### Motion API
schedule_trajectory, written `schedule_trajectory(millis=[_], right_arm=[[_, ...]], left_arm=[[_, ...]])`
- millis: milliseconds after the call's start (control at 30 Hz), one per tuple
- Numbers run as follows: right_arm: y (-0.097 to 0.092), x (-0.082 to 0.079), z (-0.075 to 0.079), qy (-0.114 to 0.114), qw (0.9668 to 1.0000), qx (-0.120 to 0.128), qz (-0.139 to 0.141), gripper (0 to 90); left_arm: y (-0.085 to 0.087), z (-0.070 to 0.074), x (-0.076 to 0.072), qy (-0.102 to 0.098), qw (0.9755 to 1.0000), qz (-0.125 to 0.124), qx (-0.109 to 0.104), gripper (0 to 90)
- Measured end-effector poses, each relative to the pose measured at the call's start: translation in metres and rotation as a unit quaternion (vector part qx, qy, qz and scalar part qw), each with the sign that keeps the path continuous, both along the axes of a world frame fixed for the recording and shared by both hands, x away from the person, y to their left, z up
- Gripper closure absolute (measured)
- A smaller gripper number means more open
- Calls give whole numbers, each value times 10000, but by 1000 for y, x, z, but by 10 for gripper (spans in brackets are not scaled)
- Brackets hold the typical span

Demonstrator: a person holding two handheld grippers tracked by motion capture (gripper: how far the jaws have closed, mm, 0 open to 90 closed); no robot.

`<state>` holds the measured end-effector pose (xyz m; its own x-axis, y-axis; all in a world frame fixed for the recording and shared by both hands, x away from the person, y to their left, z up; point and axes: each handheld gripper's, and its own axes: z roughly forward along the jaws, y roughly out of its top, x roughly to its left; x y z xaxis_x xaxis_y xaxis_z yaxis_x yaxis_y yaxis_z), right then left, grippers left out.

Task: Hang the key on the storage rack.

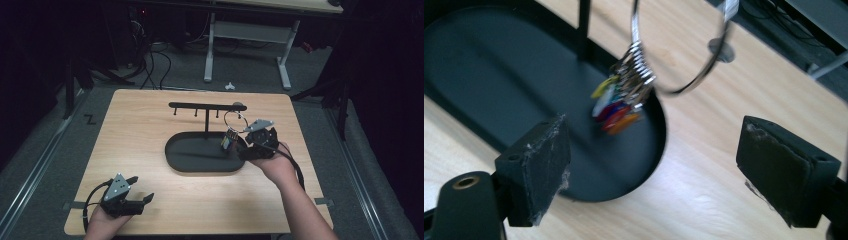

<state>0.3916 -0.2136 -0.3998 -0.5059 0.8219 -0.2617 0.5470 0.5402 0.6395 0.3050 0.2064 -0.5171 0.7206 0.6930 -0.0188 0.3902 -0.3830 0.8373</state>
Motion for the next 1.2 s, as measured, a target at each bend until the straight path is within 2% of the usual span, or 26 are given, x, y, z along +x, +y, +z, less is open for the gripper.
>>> schedule_trajectory(millis=[100,233,267,300,333,367,400,467,500,533,567,633,667,700,733,767,833,933,1000,1033,1067,1100,1133,1200], right_arm=[[-1,-12,-21,-89,10000,22,20,143],[-5,-29,-49,-162,9994,300,7,144],[-5,-29,-49,-162,9994,300,7,144],[-8,-40,-65,-281,9983,515,-75,145],[-8,-40,-65,-281,9983,515,-75,145],[-13,-49,-77,-384,9965,725,-146,146],[-15,-55,-84,-396,9956,827,-208,146],[-19,-66,-95,-405,9950,876,-255,146],[-21,-75,-102,-454,9944,914,-268,146],[-21,-75,-102,-454,9944,914,-268,146],[-26,-93,-112,-671,9916,1050,-354,145],[-30,-105,-120,-831,9894,1121,-395,145],[-32,-109,-119,-584,9894,1255,-444,137],[-34,-110,-116,-504,9883,1376,-426,134],[-34,-110,-116,-504,9883,1376,-426,134],[-38,-111,-114,-768,9879,1280,-412,139],[-39,-108,-118,-695,9884,1249,-506,140],[-40,-107,-122,-595,9890,1265,-483,141],[-41,-107,-123,-636,9869,1373,-560,141],[-41,-107,-123,-636,9869,1373,-560,141],[-41,-106,-122,-628,9840,1487,-754,141],[-41,-106,-122,-628,9840,1487,-754,141],[-41,-104,-121,-595,9812,1595,-909,141],[-41,-104,-121,-600,9802,1645,-924,141]], left_arm=[[0,0,0,-2,10000,-11,5,177],[-1,0,0,-6,10000,-9,18,177],[-1,0,0,-6,10000,-9,18,177],[-2,-1,0,-7,10000,-21,33,177],[-2,-1,0,-7,10000,-21,33,178],[-2,0,0,-26,10000,-37,44,179],[-3,0,-1,-71,10000,-37,23,179],[-3,0,-1,-96,9999,-44,13,181],[-4,1,-2,-169,9998,-70,-25,182],[-4,1,-2,-169,9998,-70,-25,182],[-4,1,-2,-182,9998,-72,-29,182],[-4,0,-1,-132,9999,-38,-37,182],[-4,0,0,-98,9999,-26,-29,182],[-4,-1,0,-83,10000,-22,-9,182],[-4,-1,0,-83,10000,-22,-9,182],[-6,-2,0,-75,10000,-15,24,182],[-7,-1,0,-87,10000,-12,18,182],[-9,0,-2,-120,9999,-57,53,181],[-9,0,-2,-114,9999,-88,71,181],[-9,0,-2,-114,9999,-88,71,181],[-8,0,-1,-102,9999,-98,48,181],[-8,0,-1,-102,9999,-98,48,181],[-7,-1,0,-115,9999,-103,54,181],[-7,0,0,-122,9999,-102,43,181]])
